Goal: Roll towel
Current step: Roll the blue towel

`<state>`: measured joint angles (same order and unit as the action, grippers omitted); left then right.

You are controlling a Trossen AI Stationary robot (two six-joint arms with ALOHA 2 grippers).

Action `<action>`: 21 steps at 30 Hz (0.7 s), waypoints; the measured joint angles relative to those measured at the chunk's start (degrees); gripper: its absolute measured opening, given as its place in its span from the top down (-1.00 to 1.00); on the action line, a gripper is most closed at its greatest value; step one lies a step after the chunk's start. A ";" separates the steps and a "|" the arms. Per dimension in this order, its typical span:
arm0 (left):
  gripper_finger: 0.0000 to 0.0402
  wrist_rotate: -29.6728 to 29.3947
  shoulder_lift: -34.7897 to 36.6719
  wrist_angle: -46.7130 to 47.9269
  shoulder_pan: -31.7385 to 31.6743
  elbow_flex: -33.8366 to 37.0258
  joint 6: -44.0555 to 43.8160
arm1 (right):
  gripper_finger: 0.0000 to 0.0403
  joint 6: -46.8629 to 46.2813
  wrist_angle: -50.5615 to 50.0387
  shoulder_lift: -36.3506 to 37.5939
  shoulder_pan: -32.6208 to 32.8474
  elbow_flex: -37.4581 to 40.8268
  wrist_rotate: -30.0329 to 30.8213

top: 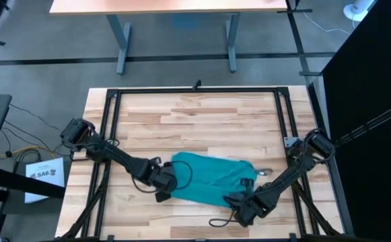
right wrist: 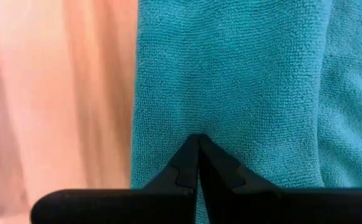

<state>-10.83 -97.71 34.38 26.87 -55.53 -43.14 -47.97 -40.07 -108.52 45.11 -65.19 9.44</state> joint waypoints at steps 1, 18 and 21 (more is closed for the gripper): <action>0.46 0.00 0.00 0.18 0.26 -0.02 -0.49 | 1.00 0.00 0.02 0.21 0.43 -0.02 -0.17; 0.46 -4.06 0.65 13.76 5.60 -21.00 25.15 | 0.78 -12.23 -1.35 9.88 1.14 -5.90 1.31; 0.46 -4.06 0.26 13.76 6.56 -22.92 25.74 | 0.60 -13.74 -0.89 9.71 1.53 -6.73 1.12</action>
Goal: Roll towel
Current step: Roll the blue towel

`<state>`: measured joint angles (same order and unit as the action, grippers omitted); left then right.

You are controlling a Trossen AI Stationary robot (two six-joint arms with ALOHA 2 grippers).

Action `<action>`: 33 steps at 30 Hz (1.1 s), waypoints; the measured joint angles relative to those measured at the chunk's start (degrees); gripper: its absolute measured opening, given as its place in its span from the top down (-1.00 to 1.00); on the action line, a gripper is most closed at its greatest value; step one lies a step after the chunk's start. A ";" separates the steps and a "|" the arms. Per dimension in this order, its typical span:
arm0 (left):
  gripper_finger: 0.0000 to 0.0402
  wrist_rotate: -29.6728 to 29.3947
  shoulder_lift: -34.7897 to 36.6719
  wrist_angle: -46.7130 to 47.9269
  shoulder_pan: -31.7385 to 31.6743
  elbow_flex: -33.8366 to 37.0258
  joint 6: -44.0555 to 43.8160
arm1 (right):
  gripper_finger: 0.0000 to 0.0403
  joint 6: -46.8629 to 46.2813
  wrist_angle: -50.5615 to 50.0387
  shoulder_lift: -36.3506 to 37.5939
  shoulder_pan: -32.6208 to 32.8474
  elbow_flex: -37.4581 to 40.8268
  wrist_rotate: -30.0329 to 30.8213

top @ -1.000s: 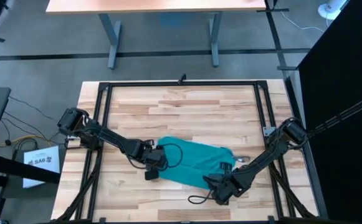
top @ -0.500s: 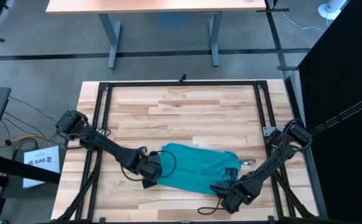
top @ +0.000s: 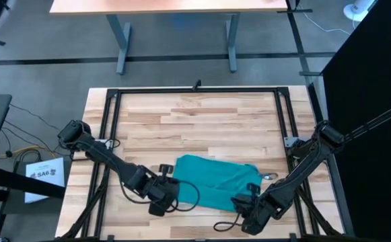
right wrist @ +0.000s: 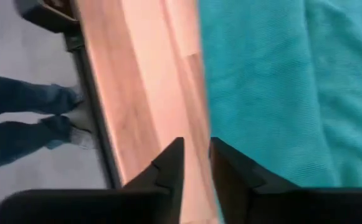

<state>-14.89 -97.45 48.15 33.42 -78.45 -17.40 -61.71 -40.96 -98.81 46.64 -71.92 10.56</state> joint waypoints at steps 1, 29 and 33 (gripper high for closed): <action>0.46 -0.03 -0.50 -0.08 0.22 -0.31 -0.23 | 0.54 -0.36 -0.06 0.05 0.10 -0.03 -0.13; 0.30 -4.57 -19.68 1.39 0.51 -7.67 -3.25 | -0.11 -0.57 -3.39 -10.56 2.79 2.98 -4.04; 0.30 -4.92 -20.86 1.09 0.51 -7.54 -1.79 | -0.11 0.14 -2.94 -12.40 2.78 2.69 -3.60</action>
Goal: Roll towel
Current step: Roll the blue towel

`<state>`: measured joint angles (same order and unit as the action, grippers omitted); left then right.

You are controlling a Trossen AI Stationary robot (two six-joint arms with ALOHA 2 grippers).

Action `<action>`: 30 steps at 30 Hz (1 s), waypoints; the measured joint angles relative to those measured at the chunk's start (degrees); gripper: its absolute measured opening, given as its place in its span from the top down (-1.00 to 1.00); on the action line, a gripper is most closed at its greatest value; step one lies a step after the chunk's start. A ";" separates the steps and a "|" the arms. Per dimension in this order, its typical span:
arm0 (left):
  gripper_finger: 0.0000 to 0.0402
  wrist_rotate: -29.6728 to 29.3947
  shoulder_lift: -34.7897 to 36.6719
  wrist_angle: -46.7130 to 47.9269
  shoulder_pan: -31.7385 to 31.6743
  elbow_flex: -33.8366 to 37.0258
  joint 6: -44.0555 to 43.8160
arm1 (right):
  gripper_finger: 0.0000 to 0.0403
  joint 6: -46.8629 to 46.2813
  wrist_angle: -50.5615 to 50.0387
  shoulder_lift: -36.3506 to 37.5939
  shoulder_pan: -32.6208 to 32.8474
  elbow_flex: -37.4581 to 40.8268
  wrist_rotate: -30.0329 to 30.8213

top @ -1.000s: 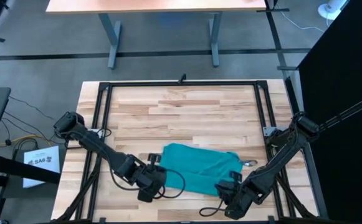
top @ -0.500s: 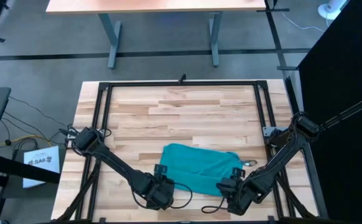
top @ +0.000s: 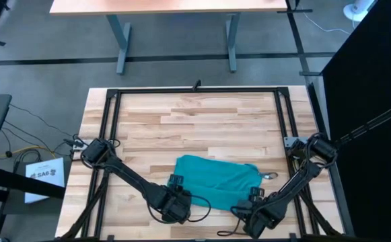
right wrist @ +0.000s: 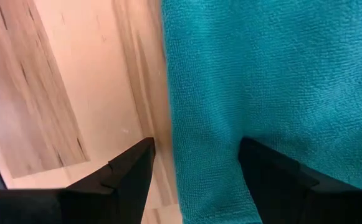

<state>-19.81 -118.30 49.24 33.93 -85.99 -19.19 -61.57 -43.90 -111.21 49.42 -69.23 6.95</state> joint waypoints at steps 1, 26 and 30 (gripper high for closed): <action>0.30 0.01 -0.15 0.08 0.00 0.09 0.14 | -0.11 -0.01 0.00 -0.10 -0.09 0.00 -0.09; 0.32 -0.52 -3.34 -0.84 1.68 0.17 -4.58 | 0.00 -2.03 -0.43 -0.38 0.39 -0.22 -0.63; 0.42 -4.08 -3.57 -0.33 1.62 0.31 -7.12 | 0.15 -2.07 0.24 -0.38 1.09 -0.20 -0.34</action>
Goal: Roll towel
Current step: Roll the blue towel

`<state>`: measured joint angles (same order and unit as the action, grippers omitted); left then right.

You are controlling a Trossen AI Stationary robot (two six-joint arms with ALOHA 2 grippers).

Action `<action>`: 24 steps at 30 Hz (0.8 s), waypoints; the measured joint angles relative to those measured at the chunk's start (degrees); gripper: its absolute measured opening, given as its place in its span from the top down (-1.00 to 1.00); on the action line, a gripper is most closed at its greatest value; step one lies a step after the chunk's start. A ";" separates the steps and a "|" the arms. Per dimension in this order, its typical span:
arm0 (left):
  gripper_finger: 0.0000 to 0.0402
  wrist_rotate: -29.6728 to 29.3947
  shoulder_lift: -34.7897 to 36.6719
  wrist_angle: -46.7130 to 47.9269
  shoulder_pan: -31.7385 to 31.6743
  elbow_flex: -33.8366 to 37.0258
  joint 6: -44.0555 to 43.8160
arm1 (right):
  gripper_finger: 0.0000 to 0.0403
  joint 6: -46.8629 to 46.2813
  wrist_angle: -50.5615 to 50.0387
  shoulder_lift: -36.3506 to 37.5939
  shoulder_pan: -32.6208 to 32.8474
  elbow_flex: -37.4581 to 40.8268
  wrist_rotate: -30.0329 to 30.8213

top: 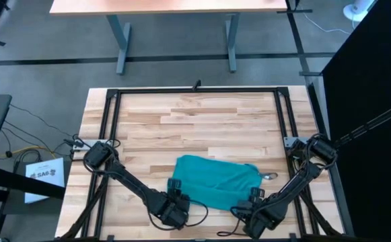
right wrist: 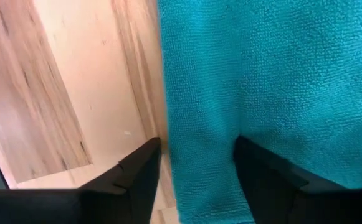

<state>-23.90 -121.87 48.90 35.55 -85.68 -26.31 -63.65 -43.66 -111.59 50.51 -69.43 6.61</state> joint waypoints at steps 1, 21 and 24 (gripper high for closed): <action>0.49 -0.38 -0.05 0.03 0.00 0.06 -0.54 | 0.23 -0.41 -0.08 0.00 0.10 0.00 0.08; 0.99 4.85 6.58 3.23 -1.02 -0.84 -3.51 | 0.95 -8.59 0.79 -0.55 1.68 -7.37 -0.23; 0.99 5.89 7.92 3.68 -1.92 -0.84 -1.77 | 0.95 -10.68 -0.88 -0.47 1.65 -9.51 0.21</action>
<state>-18.01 -113.95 52.58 33.63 -86.52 -28.08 -74.32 -44.54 -112.06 52.16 -78.94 6.82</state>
